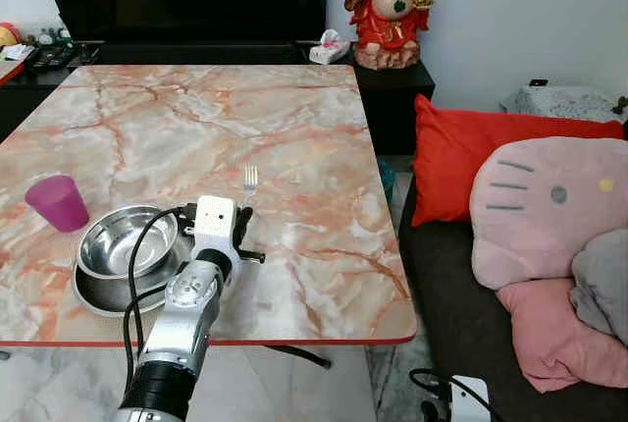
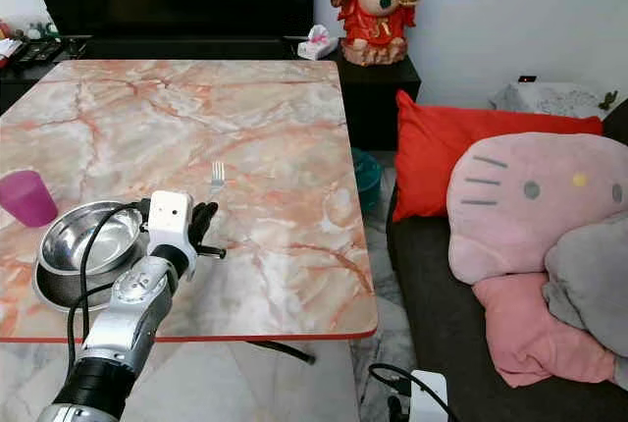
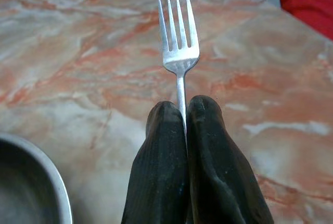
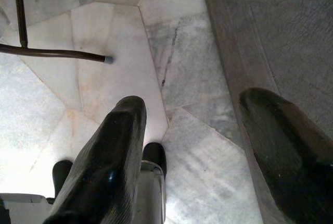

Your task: Setting the table

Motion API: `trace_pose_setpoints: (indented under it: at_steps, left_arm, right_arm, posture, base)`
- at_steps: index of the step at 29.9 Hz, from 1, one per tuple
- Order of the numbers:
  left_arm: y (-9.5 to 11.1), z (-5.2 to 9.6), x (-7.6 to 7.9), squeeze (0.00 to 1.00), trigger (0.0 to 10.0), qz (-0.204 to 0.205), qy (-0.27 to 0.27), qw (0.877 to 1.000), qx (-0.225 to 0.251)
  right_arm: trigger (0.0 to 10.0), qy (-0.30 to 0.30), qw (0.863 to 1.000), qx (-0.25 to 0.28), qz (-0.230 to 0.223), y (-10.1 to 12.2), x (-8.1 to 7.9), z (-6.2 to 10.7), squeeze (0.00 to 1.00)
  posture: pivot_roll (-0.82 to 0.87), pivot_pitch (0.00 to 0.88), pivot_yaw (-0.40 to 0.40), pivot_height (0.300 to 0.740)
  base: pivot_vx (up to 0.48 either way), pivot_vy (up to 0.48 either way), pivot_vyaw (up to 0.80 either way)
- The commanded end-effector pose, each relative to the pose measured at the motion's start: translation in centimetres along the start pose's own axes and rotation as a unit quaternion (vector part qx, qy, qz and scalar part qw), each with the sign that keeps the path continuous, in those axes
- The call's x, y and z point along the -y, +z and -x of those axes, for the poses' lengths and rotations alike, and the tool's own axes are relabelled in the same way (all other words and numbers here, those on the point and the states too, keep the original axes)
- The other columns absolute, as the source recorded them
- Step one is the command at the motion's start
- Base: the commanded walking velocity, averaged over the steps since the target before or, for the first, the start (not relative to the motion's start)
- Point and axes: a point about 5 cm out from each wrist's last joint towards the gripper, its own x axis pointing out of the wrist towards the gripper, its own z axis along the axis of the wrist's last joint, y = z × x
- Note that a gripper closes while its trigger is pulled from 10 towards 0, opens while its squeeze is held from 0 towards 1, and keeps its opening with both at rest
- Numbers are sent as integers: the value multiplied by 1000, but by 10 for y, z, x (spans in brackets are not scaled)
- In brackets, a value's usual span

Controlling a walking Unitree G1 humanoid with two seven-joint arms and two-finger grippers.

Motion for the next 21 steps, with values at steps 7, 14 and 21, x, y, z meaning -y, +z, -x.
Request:
trace_pose_setpoints:
  at_steps: [7,14,21]
  left_arm:
    - [-9,-4,-7,0,10000,-14,18,998,-51]
    - [-8,-6,-8,0,10000,-19,23,998,-55]
    - [-10,-7,-9,0,10000,-25,32,997,-68]
  right_arm:
    - [10000,0,1000,-6,-1,-2,1,1,0]
    - [10000,-1,1000,-6,0,-2,1,0,0]
    - [10000,0,1000,-6,0,-2,1,0,0]
  posture:
    - [9,16,-10,740]
    - [12,18,-11,740]
    - [11,18,-10,740]
  base:
    - [0,0,0]
    - [0,0,0]
    - [0,0,0]
